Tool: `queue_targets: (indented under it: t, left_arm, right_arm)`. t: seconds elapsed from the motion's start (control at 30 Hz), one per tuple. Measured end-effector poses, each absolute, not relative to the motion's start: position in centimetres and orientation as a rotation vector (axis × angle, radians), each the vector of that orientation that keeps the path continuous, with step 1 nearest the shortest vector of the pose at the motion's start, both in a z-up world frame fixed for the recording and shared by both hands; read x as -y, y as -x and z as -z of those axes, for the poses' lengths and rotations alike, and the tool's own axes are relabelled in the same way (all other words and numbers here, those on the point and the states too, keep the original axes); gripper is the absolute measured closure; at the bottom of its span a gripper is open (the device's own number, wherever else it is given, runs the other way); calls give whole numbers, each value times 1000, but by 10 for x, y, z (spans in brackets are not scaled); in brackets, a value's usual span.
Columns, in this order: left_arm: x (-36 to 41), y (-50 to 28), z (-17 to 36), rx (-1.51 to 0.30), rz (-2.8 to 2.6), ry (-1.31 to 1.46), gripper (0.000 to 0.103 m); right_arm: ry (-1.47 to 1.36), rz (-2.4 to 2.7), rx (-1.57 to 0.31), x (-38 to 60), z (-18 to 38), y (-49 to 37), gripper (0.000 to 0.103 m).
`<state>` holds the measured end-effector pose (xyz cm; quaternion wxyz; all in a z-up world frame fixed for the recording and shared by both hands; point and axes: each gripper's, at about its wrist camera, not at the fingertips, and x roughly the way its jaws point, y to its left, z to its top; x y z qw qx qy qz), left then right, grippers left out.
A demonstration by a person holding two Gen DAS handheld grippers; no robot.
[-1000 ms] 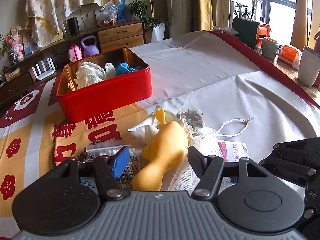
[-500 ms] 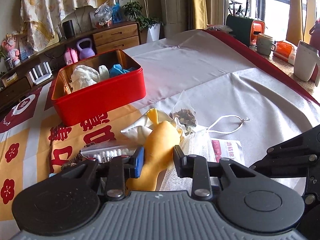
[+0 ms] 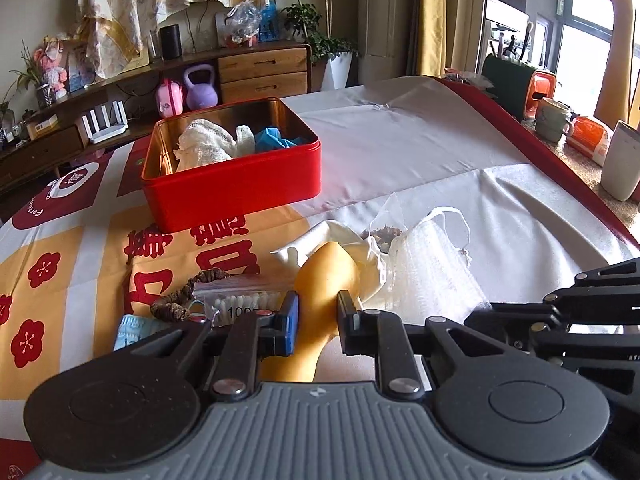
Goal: Organize soft objects
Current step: 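Grasp the yellow rubber duck with the left tool while the right tool grasps the white mesh bag, then carry the duck and mesh bag over the red tin and lower them in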
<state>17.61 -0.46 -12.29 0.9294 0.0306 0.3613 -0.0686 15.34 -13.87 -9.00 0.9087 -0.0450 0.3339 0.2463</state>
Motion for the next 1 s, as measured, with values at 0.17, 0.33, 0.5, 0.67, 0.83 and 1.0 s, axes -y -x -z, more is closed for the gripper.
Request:
queue_targets:
  t: [0.17,0.33,0.5,0.67,0.83,1.0]
  left_arm:
    - [-1,-168,114,-735,132,-17,84]
    - [-4,-160,99,-714,119,-4,84]
    - [-9,-157,82,-701,106,22,84]
    - [-14,-158,65,-687,98,37,84]
    - [-18,-164,49,-674,92,37,84]
    - [-25,-175,34,-664,84,47,84]
  right_arm:
    - [81,-498,-660,148,77,-152,103]
    - [62,-490,-642,156,66,-154,103]
    - [42,-498,-628,160,52,-159,103]
    - [39,-516,-611,161,34,-164,103]
    - [37,-534,-595,159,16,-176,103]
    - [43,-555,-584,156,-1,-191,103]
